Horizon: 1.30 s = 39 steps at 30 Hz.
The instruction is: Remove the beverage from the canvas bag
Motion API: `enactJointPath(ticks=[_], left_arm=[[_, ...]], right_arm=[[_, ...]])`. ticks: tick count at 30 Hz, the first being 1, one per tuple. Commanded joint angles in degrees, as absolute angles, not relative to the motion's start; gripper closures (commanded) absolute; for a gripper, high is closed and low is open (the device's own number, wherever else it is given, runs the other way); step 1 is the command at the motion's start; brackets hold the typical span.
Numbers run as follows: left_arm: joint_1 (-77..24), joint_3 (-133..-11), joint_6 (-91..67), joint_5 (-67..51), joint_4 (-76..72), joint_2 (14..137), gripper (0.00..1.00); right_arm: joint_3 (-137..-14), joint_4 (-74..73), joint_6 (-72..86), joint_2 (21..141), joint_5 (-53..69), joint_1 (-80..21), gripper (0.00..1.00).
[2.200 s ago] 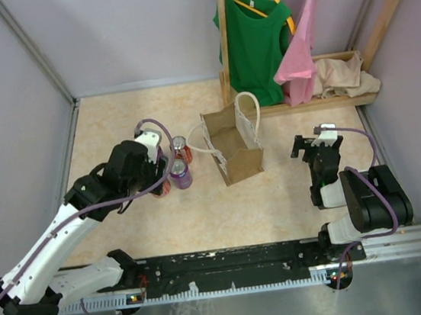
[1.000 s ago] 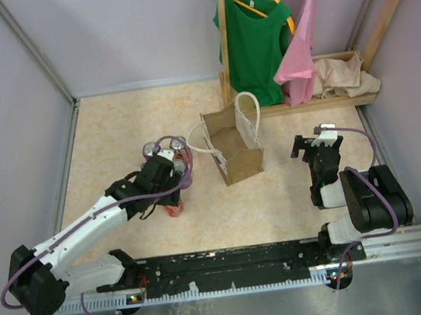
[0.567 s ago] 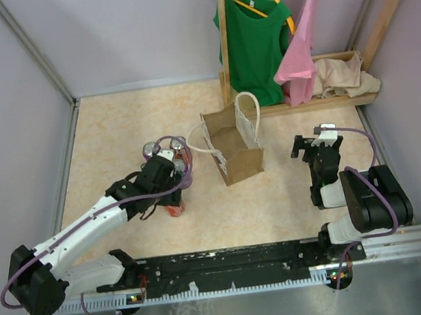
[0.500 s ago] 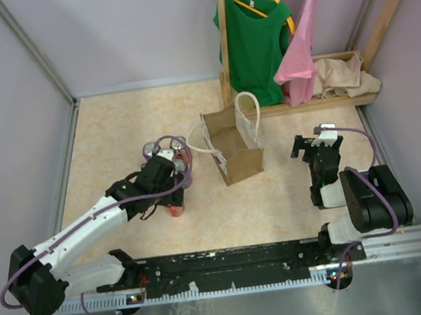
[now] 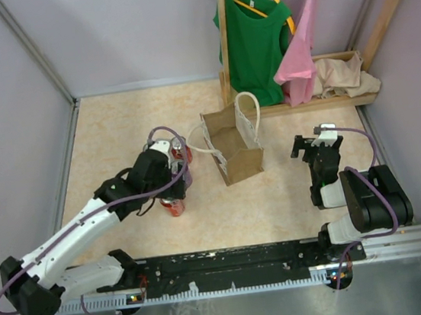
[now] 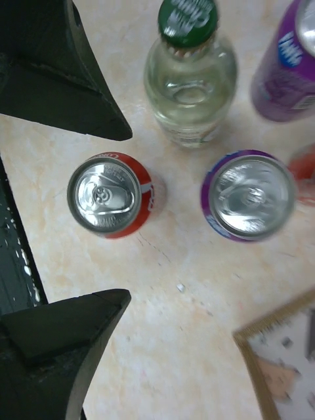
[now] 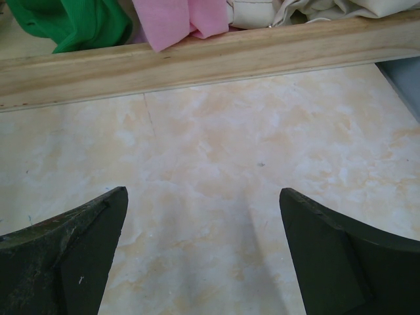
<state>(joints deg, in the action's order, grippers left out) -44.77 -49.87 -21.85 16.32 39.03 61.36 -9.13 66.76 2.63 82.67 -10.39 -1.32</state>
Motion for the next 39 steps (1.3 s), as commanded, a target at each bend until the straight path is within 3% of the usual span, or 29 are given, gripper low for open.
enactJointPath(ticks=[1,7,13,17,28,33,39], left_arm=[[-45.26,-57.57,-19.38,15.39,38.06,57.84,0.01],[-45.26,-62.22,-14.66,22.69,36.93,57.30,0.01],[-42.10,-61.86,-6.61,34.35,22.82,54.81,0.00],[-26.99,-63.55,-3.05,19.78,17.01,58.28,0.00],[6.67,-67.06,-4.70,1.30,9.86,69.92,0.00],[9.14,-64.70,-2.28,4.00,8.45,71.67,0.00],[9.14,-54.65,-4.60,-2.14,-1.22,66.17,0.00]], right_arm=[[-10.37,69.61,2.68,82.62,-10.52,-1.23,0.01],[-10.37,69.61,2.69,82.62,-10.53,-1.23,0.01],[-10.37,69.61,2.67,82.57,-10.54,-1.23,0.01],[-10.33,69.61,2.72,82.61,-10.46,-1.23,0.01],[-10.37,69.61,2.71,82.62,-10.53,-1.17,0.01],[-10.33,69.66,2.72,82.62,-10.53,-1.23,0.01],[-10.37,69.62,2.71,82.61,-10.53,-1.23,0.01]])
